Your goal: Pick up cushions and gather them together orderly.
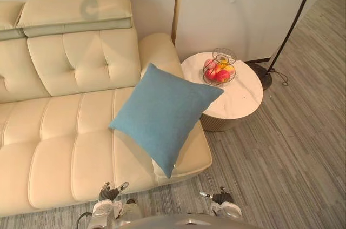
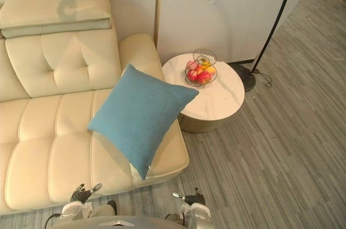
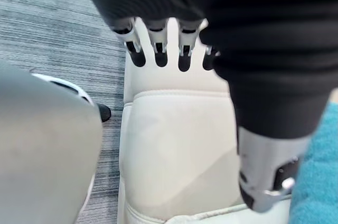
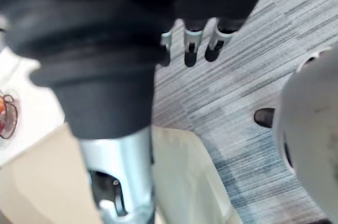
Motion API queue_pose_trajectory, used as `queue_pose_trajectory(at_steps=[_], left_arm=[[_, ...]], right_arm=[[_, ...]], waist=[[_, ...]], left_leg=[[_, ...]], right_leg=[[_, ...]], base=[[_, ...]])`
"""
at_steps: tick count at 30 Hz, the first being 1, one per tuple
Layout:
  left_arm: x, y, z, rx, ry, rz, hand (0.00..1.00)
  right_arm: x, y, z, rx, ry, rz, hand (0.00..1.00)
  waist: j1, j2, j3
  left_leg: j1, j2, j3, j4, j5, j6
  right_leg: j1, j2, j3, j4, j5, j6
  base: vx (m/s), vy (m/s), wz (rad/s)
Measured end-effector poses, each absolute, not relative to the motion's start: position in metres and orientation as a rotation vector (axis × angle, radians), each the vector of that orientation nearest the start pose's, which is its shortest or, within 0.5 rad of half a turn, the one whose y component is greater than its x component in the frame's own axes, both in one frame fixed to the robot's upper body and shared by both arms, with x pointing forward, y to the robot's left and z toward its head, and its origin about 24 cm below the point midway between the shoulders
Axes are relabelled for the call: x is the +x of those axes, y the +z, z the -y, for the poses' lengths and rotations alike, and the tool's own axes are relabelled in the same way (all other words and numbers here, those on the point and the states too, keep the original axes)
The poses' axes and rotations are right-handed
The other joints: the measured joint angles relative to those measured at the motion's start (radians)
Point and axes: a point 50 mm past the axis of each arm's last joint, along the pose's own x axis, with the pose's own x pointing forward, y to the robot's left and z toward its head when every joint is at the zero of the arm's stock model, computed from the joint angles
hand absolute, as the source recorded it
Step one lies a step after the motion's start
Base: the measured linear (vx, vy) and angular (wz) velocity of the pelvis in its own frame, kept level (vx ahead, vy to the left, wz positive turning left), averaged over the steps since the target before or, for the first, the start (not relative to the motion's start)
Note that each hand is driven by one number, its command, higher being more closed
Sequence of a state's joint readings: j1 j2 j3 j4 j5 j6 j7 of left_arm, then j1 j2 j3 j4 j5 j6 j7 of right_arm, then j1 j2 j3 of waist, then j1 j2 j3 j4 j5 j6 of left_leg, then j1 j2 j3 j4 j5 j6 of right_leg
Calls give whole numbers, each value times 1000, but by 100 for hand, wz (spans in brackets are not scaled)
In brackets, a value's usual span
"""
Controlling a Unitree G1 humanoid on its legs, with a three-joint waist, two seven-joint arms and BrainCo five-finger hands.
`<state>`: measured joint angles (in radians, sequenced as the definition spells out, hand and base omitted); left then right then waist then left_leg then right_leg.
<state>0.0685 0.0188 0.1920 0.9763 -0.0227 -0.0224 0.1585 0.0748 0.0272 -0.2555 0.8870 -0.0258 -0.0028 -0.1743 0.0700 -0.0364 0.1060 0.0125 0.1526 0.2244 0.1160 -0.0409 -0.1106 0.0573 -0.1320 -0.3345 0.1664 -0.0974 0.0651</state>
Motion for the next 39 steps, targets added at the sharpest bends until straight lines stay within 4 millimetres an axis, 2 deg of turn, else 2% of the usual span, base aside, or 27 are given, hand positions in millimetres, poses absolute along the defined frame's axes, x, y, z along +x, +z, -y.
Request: queue_pose_trajectory(at_steps=[5,7,8,10,11,12,15,16,17,18,20,23,26,28,29,32,35,39], left_arm=[[111,-154,-196,11,336,-1030,0],[111,-155,-194,16,324,-1031,0],[111,-155,-193,20,315,-1032,0],[112,-154,-194,23,315,-1027,0],[111,-154,-196,28,318,-1028,0],[110,-154,-199,34,323,-1031,0],[112,-153,-199,32,325,-1024,0],[114,-153,-199,29,327,-1022,0],[114,-153,-199,30,328,-1022,0],[115,-153,-201,34,330,-1019,0],[113,-154,-196,23,326,-1029,0],[114,-155,-186,-26,337,-1031,0],[114,-155,-185,-35,342,-1028,0],[115,-154,-188,-30,346,-1022,0],[116,-153,-192,-23,352,-1012,0],[122,-149,-194,-17,354,-983,0],[122,-150,-191,-11,336,-988,0],[119,-152,-189,-3,323,-1004,0]], right_arm=[[121,-149,188,14,-379,-990,0],[122,-148,192,-13,-367,-985,0],[122,-148,194,-34,-355,-986,0],[123,-148,195,-36,-349,-981,0],[122,-148,194,-33,-345,-982,0],[121,-149,191,-30,-330,-987,0],[122,-148,189,-34,-317,-985,0],[122,-148,190,-32,-319,-984,0],[122,-149,189,-32,-319,-987,0],[122,-148,190,-27,-324,-985,0],[123,-147,192,-20,-340,-976,0],[124,-144,200,-35,-354,-959,0],[121,-145,199,-32,-357,-963,0],[119,-146,198,-27,-357,-969,0],[119,-147,194,-17,-354,-972,0],[119,-147,192,-2,-360,-973,0],[123,-146,191,12,-367,-962,0],[126,-145,190,28,-377,-956,0]], waist=[[-16,-7,-2],[-21,4,6],[-29,12,15],[-32,-5,25],[-34,-5,27],[-43,-15,22],[-46,-15,23],[-48,-15,23],[-51,-21,24],[-55,-27,31],[-65,-25,31],[-60,22,25],[-62,29,15],[-54,29,15],[-54,10,20],[-42,-7,19],[-31,-3,15],[-30,3,15]], left_leg=[[5,-3,25,-34,7,13],[10,-2,30,-33,-4,30],[21,-5,25,-34,-35,40],[38,-30,17,-32,-47,41],[43,-40,13,-33,-48,43],[53,-48,-5,-33,-46,52],[22,-42,-48,-33,-43,57],[6,-42,-65,-33,-43,57],[-13,-49,-85,-34,-42,56],[-22,-60,-101,-38,-38,51],[-4,-70,-148,-88,-15,34],[-16,-48,-202,-109,6,12],[-42,-13,-230,-79,7,10],[-84,-1,-212,30,2,-17],[-105,-1,-178,86,-6,-9],[-130,8,-102,144,-12,-5],[-93,-2,-70,68,-4,1],[-36,-9,-32,-14,32,6]], right_leg=[[-38,4,34,19,10,3],[-96,-10,54,137,9,4],[-133,-26,62,246,7,6],[-177,-66,94,371,7,6],[-191,-78,109,405,8,5],[-212,-85,142,447,2,-7],[-225,-28,191,335,-83,9],[-230,-3,209,263,-89,9],[-224,18,244,163,-88,10],[-208,24,267,122,-53,8],[-206,36,258,132,-44,6],[-202,56,204,136,-55,-8],[-166,77,139,98,-72,-22],[-135,80,113,88,-73,-22],[-108,73,91,83,-67,-30],[-73,68,77,56,-56,-35],[-58,66,83,28,-55,-33],[-50,67,119,8,-30,-28]], base=[[-82,13,-16],[-164,62,-16],[-198,95,3],[-173,81,9],[-145,44,20],[-129,34,28],[-86,-21,39],[-2,-97,42],[14,-156,44],[-13,-192,55],[23,-151,51],[99,-140,35],[167,-103,52],[197,-48,48],[208,-32,49],[194,-15,40],[108,4,9],[27,16,-22]])
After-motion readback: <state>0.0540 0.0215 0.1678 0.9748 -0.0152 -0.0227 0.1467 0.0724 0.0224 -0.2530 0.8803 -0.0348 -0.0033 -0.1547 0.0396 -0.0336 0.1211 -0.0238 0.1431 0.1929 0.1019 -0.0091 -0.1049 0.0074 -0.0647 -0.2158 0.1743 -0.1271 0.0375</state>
